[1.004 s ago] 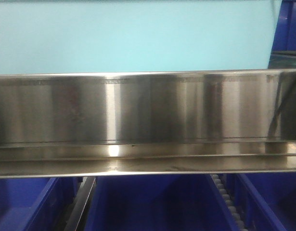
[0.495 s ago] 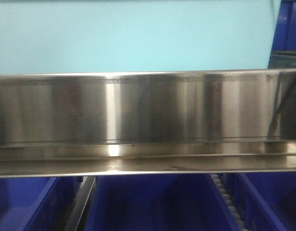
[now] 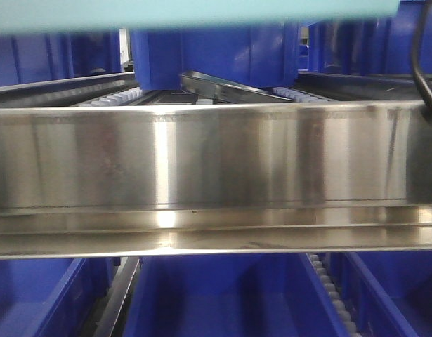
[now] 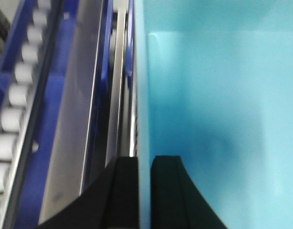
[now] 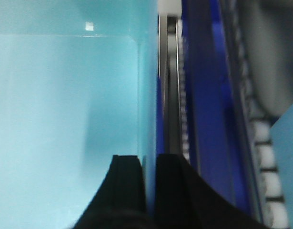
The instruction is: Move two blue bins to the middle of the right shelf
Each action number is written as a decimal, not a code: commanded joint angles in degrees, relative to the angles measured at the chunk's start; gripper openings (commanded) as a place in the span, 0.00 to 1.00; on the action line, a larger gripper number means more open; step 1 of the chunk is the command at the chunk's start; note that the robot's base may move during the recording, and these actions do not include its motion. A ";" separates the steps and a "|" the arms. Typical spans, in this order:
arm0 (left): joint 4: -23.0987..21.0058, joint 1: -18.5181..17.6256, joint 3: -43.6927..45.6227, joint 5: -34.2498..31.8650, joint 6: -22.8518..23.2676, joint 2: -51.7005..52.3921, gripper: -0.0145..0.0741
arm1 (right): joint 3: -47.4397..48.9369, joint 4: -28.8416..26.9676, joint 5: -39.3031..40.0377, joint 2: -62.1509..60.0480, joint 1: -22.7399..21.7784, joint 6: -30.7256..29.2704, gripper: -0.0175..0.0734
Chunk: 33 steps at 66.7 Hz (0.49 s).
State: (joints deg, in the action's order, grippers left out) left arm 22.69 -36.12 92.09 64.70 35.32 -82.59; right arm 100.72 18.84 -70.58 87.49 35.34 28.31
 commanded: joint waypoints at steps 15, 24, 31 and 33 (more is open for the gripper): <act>4.47 -0.59 11.99 -0.63 0.65 1.34 0.04 | 6.69 4.71 1.24 -2.12 1.22 0.14 0.02; 4.61 -0.59 12.09 -1.38 0.65 1.23 0.04 | 7.16 5.95 1.98 -2.35 1.22 0.14 0.02; 4.72 -0.59 12.09 -1.56 0.65 1.23 0.04 | 7.16 6.08 3.02 -2.35 1.22 0.14 0.02; 4.83 -0.59 12.09 -1.74 0.65 1.23 0.04 | 7.16 6.08 3.26 -2.35 1.22 0.14 0.02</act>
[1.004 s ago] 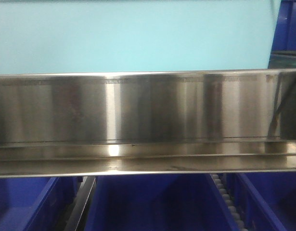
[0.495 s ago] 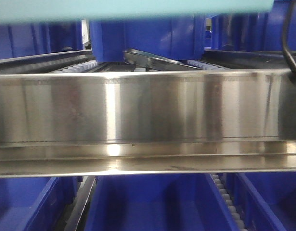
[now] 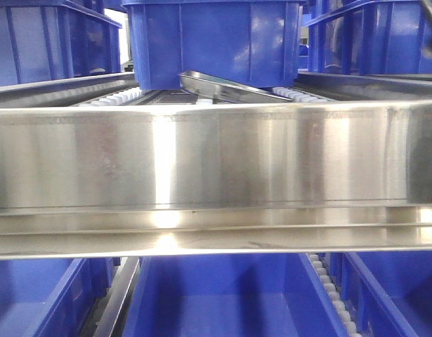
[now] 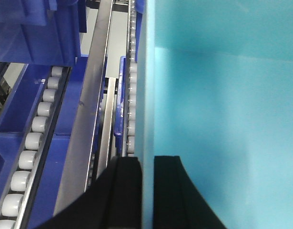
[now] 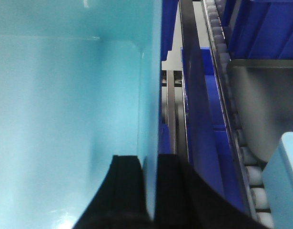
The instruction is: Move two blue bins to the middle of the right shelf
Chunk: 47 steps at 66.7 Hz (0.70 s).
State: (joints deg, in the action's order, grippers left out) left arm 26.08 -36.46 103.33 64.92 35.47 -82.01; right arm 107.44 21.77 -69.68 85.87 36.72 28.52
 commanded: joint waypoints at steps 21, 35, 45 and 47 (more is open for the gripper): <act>1.95 -0.24 0.86 -3.50 0.50 0.54 0.04 | 0.44 5.70 4.78 -0.85 -0.17 -0.07 0.01; 2.74 -0.24 0.86 -3.50 0.50 0.54 0.04 | 0.44 5.70 7.09 -0.85 -0.17 -0.07 0.01; 2.74 -0.24 0.86 -3.50 0.50 0.54 0.04 | 0.44 5.70 7.09 -0.85 -0.17 -0.07 0.01; 2.74 -0.24 0.86 -3.50 0.50 0.54 0.04 | 0.44 5.70 7.09 -0.85 -0.17 -0.07 0.01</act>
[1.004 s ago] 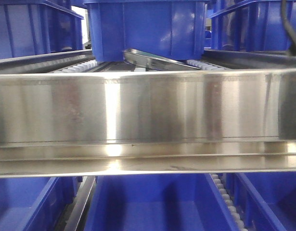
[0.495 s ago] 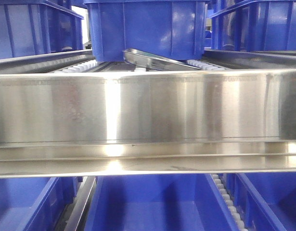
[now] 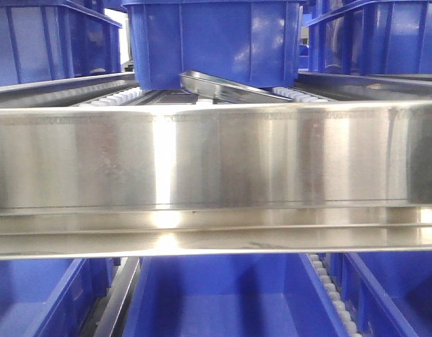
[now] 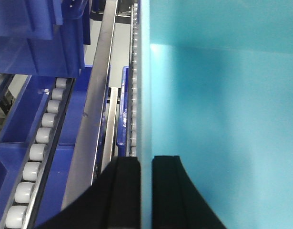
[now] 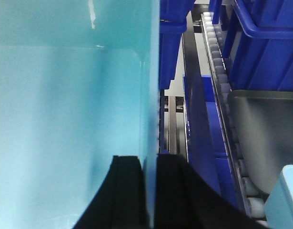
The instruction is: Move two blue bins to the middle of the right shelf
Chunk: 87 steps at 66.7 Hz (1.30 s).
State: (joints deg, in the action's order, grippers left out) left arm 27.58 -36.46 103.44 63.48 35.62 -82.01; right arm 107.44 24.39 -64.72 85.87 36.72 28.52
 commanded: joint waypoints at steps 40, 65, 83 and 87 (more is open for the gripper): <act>1.24 -0.24 0.74 -2.05 0.35 0.54 0.04 | 0.44 3.08 2.28 -0.85 -0.17 -0.07 0.01; 1.23 -0.24 0.74 -2.17 0.35 0.54 0.04 | 0.44 3.08 3.94 -0.85 -0.17 -0.07 0.01; 1.23 -0.24 0.74 -3.33 0.35 0.54 0.04 | 0.44 3.08 4.39 -0.85 -0.17 -0.07 0.01; 1.23 -0.24 0.74 -3.31 0.35 0.43 0.04 | 0.44 3.08 4.39 -0.85 -0.17 -0.07 0.01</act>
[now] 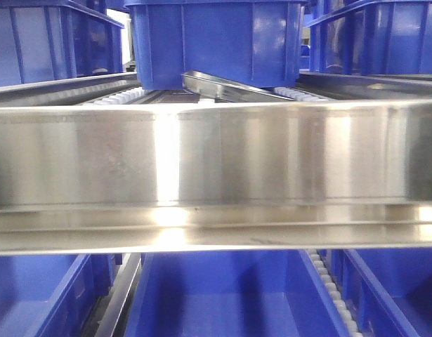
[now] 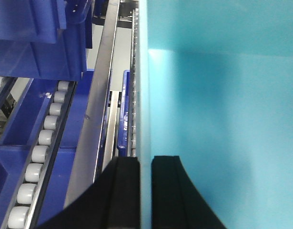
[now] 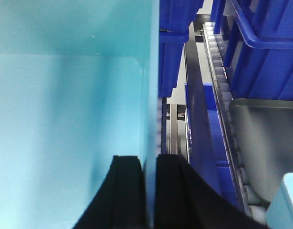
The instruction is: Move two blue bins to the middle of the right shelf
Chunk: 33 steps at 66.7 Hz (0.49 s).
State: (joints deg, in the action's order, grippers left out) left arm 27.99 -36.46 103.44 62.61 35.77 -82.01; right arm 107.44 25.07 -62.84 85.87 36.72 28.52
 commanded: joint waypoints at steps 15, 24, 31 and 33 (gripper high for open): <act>0.82 -0.24 0.74 -2.70 0.21 -0.27 0.04 | 0.44 2.40 3.09 -0.85 -0.17 -0.07 0.01; 0.86 -0.24 0.74 -3.71 0.21 -0.74 0.04 | 0.44 2.40 4.26 -0.85 -0.17 -0.07 0.01; 0.86 -0.24 0.74 -5.03 0.21 -1.11 0.04 | 0.44 2.40 4.62 -0.85 -0.17 -0.07 0.01; 0.86 -0.24 0.74 -5.14 0.21 -1.11 0.04 | 0.44 2.40 4.68 -0.85 -0.17 -0.07 0.01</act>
State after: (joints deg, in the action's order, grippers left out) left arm 28.47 -36.46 103.44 60.93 35.91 -83.32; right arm 107.44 26.20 -61.93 85.87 36.72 28.52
